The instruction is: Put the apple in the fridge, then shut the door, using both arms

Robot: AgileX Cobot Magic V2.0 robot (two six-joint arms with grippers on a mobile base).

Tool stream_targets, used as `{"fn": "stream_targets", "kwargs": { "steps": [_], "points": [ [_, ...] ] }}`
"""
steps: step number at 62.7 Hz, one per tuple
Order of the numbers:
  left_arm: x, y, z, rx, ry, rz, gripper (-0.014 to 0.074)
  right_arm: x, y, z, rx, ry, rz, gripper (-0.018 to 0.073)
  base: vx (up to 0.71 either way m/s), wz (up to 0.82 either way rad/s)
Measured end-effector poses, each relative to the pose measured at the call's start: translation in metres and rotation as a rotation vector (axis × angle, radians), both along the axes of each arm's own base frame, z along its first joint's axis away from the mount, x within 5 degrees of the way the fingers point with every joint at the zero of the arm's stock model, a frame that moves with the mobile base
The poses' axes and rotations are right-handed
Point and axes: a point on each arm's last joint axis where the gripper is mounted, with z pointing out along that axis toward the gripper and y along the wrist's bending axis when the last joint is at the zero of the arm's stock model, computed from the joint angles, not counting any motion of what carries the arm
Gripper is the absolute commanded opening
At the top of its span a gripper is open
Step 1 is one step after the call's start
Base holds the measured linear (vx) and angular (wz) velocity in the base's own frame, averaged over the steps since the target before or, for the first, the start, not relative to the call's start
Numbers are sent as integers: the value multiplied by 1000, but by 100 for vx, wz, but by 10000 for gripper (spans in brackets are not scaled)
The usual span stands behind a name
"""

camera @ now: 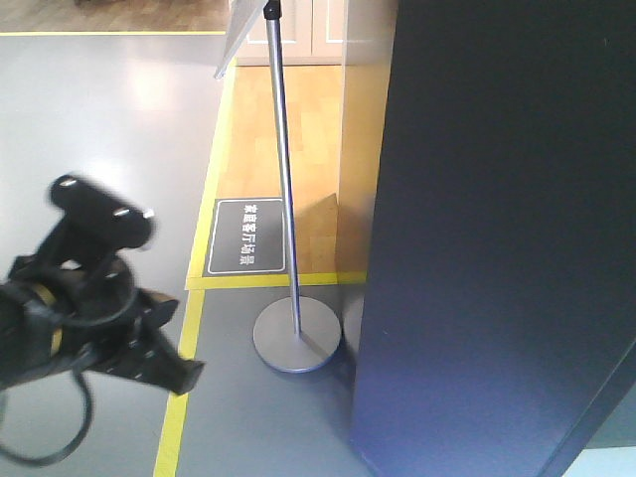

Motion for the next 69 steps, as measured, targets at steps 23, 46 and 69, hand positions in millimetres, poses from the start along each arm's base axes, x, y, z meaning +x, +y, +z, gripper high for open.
{"fn": "stream_targets", "kwargs": {
  "steps": [23, 46, 69],
  "points": [
    [-20, 37, -8, -74, -48, 81, -6, 29, -7, -4, -111, 29, -185, 378, 0, 0],
    [-25, 36, -21, -36, -28, 19, -6, 91, 8, -26, -272, 285, -263, -4, 0, 0],
    [-25, 36, -21, -36, -28, 19, -6, 157, 17, -17, -313, 321, -471, -10, 0, 0]
  ]
}}
